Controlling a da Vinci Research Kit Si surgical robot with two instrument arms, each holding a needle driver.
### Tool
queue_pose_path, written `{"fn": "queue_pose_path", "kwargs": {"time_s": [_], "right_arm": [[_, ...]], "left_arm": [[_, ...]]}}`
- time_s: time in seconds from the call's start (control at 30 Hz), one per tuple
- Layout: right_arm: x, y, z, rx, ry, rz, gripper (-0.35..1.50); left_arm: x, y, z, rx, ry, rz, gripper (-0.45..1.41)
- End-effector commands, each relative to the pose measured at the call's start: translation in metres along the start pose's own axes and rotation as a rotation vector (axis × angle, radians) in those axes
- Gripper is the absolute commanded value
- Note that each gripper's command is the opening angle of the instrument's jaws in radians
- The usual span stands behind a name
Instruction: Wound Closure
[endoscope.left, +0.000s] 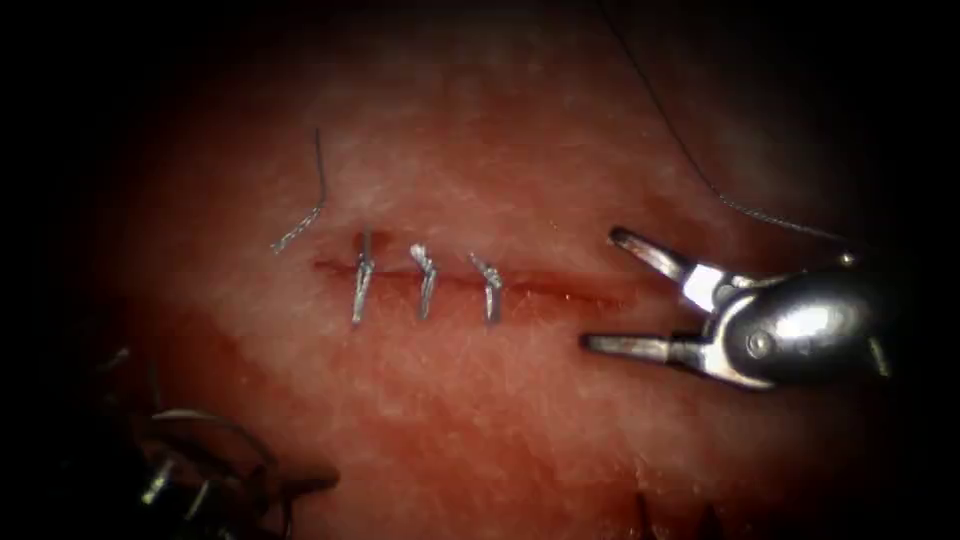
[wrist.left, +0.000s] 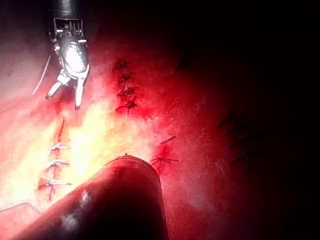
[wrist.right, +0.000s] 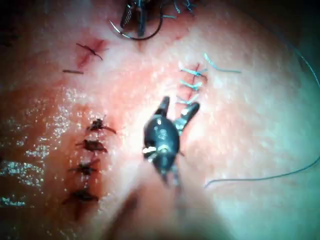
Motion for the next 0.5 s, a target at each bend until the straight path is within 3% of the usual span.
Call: {"fn": "queue_pose_path", "kwargs": {"time_s": [0.03, 0.3, 0.5], "right_arm": [[-0.0002, -0.0011, 0.0005, 0.002, 0.002, 0.003, 1.46], [-0.0002, -0.0011, 0.0006, 0.002, 0.001, 0.003, 1.46], [-0.0002, -0.0011, 0.0006, 0.002, 0.001, 0.003, 1.46]], "left_arm": [[-0.0002, 0.0012, 0.0006, 0.001, -0.009, 0.002, 0.24], [-0.0026, 0.0015, 0.0009, 0.029, -0.077, 0.037, 0.14], [-0.0031, 0.0021, 0.0034, 0.041, -0.111, 0.052, 0.14]]}}
